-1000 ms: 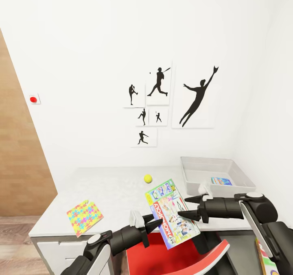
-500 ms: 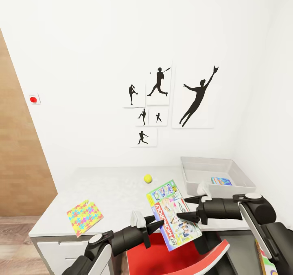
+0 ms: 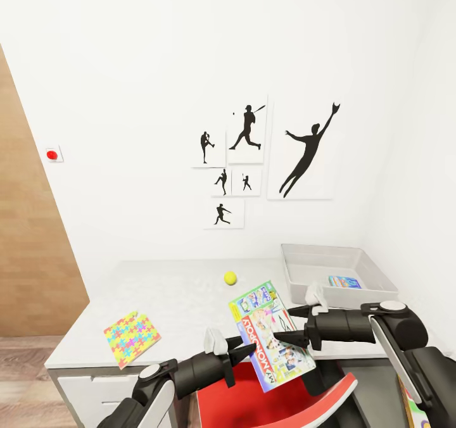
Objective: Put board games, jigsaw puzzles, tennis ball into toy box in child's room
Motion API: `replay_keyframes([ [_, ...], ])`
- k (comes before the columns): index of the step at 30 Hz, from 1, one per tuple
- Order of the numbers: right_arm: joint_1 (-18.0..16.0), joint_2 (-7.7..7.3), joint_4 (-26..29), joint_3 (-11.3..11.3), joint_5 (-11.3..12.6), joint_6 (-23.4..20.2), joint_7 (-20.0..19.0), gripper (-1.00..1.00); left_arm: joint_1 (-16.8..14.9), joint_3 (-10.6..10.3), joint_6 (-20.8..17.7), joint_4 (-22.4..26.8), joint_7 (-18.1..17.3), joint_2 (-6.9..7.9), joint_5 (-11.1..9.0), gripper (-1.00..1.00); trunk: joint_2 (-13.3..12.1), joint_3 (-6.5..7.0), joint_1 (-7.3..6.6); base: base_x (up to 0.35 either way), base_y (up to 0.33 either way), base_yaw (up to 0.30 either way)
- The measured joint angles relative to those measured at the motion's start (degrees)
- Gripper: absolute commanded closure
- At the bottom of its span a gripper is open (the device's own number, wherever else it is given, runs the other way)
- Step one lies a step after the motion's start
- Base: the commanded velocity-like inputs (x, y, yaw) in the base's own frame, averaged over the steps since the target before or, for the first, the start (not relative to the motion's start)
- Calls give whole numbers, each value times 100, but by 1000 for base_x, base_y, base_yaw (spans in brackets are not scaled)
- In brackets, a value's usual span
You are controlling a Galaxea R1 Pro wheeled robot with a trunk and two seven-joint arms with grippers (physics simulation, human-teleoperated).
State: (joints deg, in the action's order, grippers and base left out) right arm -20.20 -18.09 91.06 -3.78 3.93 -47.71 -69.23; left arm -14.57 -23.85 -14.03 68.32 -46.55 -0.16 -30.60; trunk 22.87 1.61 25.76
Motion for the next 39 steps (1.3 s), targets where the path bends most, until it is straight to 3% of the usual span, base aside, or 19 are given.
replay_keyframes([
  [9,1,3,-2,0,-2,28,20,-100,0,4,-10,0,1,-1,0,100,0,0,0,0,0,0],
  [10,3,1,-1,2,-2,51,22,100,0,4,-11,0,0,-1,0,100,0,0,0,0,0,0],
  [20,10,-15,-3,36,-39,315,25,100,0,3,-23,5,-3,-2,-44,100,0,0,0,0,0,0],
  [39,11,-15,-4,33,-38,344,19,100,-1,3,-23,4,0,-2,-41,100,0,0,0,0,0,0],
])
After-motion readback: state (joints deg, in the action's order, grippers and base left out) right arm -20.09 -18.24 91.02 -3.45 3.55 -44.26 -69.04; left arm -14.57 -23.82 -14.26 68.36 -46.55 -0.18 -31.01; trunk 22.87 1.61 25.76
